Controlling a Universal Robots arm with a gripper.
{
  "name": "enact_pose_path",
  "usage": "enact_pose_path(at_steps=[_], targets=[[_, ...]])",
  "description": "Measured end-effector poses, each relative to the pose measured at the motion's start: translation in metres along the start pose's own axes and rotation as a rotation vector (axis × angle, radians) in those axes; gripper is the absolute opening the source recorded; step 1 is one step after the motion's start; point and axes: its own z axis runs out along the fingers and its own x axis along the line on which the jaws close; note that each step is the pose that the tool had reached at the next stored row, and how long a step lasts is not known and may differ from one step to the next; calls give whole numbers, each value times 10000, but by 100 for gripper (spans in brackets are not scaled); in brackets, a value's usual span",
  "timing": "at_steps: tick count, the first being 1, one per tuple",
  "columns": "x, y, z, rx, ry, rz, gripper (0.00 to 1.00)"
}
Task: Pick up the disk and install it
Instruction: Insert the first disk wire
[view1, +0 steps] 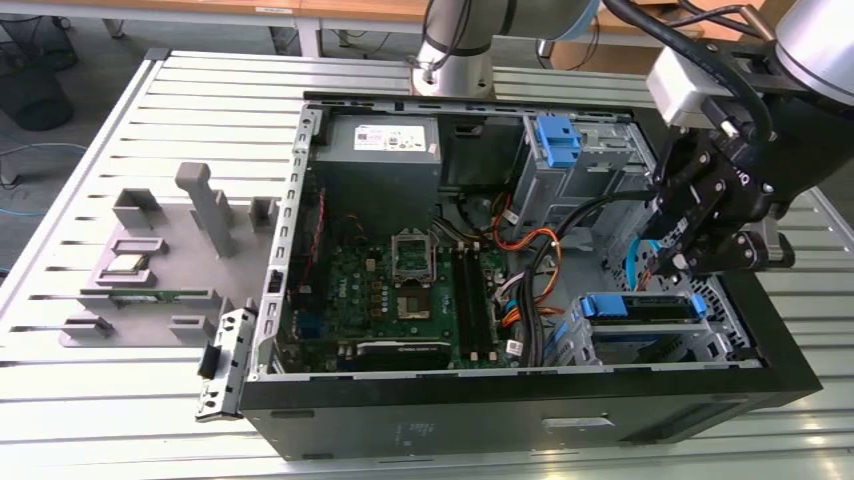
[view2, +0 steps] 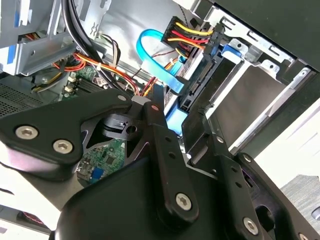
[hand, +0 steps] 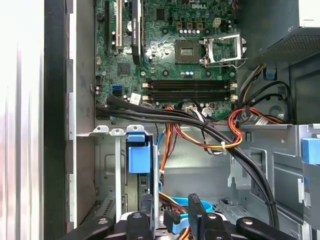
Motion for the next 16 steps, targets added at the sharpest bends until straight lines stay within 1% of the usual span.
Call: enact_pose_path(at_steps=[9, 16], targets=[[-43, -36, 11, 0, 0, 0, 42], [-69, -87, 17, 0, 0, 0, 42]])
